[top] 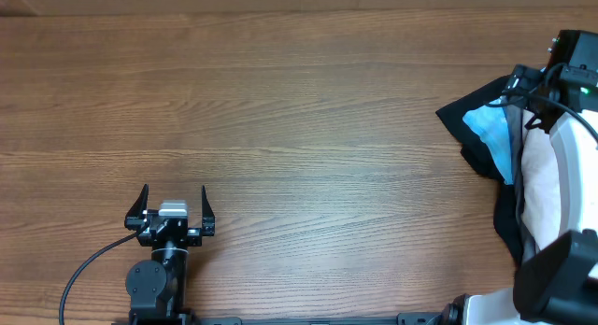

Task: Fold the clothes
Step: 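Reach the right gripper into the clothes pile and grasp the beige shorts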

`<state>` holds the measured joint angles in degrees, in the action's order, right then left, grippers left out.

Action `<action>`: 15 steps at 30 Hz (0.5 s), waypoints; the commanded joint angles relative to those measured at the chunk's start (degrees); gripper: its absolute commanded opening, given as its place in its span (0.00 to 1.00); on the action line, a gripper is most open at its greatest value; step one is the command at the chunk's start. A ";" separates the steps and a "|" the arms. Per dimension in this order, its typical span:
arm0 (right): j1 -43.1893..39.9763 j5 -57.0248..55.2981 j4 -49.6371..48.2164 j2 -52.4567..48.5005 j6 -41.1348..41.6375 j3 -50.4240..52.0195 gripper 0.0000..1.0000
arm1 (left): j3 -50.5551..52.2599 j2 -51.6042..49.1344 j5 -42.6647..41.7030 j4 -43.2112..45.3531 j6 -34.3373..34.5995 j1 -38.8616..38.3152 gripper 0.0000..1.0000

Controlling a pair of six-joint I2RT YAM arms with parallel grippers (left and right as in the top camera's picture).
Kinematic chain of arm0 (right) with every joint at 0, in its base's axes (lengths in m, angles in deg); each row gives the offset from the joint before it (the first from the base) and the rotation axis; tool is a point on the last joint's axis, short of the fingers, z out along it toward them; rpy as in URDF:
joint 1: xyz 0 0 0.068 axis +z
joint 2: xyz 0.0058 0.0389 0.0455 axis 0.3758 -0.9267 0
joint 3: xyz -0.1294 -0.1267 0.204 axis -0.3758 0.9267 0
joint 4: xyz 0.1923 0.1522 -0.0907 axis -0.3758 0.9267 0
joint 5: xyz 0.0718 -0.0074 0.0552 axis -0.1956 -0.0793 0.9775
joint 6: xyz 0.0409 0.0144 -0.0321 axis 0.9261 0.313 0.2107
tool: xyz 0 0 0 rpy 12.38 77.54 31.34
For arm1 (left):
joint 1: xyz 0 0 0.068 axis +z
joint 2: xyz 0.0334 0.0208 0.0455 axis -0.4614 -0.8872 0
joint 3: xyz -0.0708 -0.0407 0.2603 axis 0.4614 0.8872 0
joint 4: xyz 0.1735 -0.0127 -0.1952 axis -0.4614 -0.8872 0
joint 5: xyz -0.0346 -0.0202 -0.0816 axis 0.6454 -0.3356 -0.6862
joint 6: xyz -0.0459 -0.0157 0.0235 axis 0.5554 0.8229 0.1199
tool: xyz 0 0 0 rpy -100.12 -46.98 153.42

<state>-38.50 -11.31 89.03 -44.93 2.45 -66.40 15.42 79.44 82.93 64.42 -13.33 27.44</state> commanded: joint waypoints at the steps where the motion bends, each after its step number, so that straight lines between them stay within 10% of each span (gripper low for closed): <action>1: -0.90 -4.02 -3.80 -2.45 -0.44 -1.20 0.86 | 0.20 0.59 0.57 0.20 -1.11 -0.26 1.00; 15: -2.34 -3.41 -19.74 -17.99 -5.03 -1.20 0.84 | 0.20 0.59 0.57 0.20 -1.11 -0.26 1.00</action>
<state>-40.80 -14.46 71.11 -61.74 0.86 -66.51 15.42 79.44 82.93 64.44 -13.35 27.44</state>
